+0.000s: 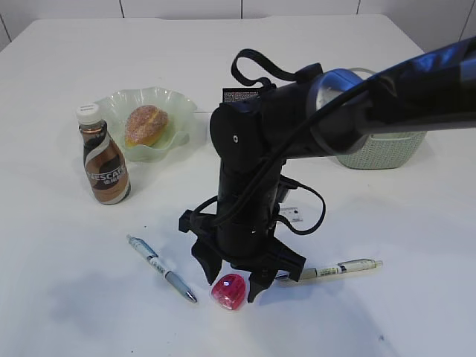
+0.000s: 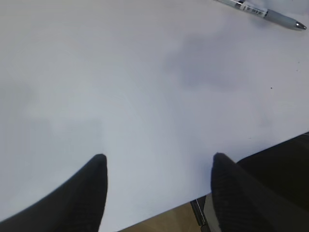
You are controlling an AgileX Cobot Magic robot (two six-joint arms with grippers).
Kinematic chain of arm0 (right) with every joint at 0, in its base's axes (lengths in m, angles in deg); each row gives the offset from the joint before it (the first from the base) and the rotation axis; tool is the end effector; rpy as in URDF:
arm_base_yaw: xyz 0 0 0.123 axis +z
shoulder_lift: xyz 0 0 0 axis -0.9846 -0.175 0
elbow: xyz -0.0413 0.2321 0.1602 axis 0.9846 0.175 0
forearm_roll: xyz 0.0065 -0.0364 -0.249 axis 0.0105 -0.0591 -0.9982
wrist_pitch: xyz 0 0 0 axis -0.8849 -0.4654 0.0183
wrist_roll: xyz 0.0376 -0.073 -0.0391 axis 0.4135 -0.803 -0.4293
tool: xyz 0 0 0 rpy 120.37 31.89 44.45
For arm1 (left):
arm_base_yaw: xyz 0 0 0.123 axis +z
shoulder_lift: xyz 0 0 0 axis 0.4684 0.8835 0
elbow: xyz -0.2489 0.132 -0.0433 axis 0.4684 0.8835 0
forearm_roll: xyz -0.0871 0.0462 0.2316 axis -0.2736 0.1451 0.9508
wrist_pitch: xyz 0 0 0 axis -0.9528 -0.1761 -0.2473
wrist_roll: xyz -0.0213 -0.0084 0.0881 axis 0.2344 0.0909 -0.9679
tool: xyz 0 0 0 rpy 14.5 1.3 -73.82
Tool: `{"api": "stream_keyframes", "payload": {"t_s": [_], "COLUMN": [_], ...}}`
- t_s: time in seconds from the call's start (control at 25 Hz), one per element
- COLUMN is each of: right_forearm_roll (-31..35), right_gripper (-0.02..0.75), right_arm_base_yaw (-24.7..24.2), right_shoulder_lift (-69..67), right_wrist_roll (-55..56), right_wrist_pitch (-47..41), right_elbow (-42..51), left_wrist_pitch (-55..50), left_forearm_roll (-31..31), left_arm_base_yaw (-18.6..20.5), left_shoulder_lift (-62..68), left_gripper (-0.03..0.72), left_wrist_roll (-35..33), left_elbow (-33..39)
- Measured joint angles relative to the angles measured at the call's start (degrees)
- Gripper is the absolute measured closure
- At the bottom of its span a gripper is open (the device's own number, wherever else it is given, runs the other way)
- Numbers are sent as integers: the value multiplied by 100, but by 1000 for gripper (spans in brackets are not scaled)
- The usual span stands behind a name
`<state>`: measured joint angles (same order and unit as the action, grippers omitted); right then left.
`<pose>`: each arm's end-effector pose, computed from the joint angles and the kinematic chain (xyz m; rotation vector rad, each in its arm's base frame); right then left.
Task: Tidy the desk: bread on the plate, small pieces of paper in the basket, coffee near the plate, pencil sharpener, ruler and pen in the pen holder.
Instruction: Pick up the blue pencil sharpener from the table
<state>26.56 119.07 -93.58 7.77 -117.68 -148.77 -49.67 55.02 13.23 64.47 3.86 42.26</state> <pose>0.3060 0.2642 0.1464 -0.7598 -2.9638 -0.1722 0.1285 -0.0307 0.3058 0.3809 2.6269 -0.0296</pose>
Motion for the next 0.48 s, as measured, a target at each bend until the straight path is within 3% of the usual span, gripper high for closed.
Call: {"api": "stream_keyframes", "payload": {"t_s": [0.48], "right_forearm_roll": [-20], "right_gripper": [258], "right_arm_base_yaw": [0], "right_shoulder_lift": [-107], "right_wrist_roll": [55], "right_wrist_pitch": [292], "right_elbow": [0], "left_wrist_pitch": [0], "left_forearm_roll": [21], "left_arm_base_yaw": [0], "left_shoulder_lift": [0], "left_gripper": [214], "left_wrist_roll": [0], "left_elbow": [0]}}
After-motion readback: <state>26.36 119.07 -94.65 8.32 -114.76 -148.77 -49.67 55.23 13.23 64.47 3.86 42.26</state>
